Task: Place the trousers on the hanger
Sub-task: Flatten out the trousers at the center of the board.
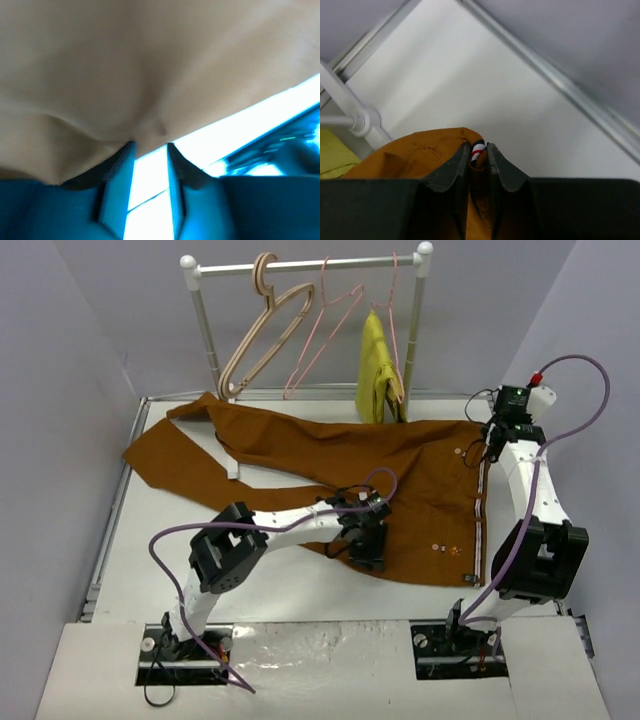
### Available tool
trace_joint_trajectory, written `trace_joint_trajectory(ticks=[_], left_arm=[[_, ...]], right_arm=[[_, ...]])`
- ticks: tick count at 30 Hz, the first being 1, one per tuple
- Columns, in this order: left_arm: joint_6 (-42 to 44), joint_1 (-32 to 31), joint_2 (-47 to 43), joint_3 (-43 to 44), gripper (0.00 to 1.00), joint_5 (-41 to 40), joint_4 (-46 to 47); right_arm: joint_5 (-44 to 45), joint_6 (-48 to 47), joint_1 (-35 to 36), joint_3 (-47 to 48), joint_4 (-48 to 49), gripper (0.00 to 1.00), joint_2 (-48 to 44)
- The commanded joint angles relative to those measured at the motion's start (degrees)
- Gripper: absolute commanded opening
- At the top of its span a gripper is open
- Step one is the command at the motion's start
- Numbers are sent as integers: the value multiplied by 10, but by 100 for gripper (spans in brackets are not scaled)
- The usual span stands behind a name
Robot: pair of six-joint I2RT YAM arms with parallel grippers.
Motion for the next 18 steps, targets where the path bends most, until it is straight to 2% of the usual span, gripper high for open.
trace_joint_trajectory(ticks=[1, 2, 3, 5, 6, 7, 9, 10, 15, 18], left_arm=[[-51, -18, 8, 90, 32, -15, 65], [-55, -18, 13, 102, 37, -17, 71], [-61, -19, 12, 111, 51, -21, 73], [-59, -19, -5, 116, 63, -44, 70], [-52, -17, -17, 112, 73, -59, 62], [-48, -14, -29, 108, 78, -74, 44], [-32, 3, -73, 89, 90, -118, 22], [-29, 10, -90, 79, 92, -135, -3], [-16, 72, -238, -50, 93, -224, -49], [-17, 124, -324, -140, 93, -231, -63]], right_arm=[[51, -29, -15, 58, 1, 12, 7], [47, -33, -14, 77, -7, 26, 9], [40, -36, -14, 82, -15, 52, 10], [11, -36, -14, 74, -29, 73, -7], [-1, -33, -12, 65, -32, 86, -16], [-23, -30, -10, 53, -35, 91, -40], [-38, -12, -3, 9, -40, 97, -77], [-46, -3, 0, -9, -47, 97, -89], [-105, 41, 53, -147, -54, 97, -171], [-110, 96, 117, -236, -53, 97, -209]])
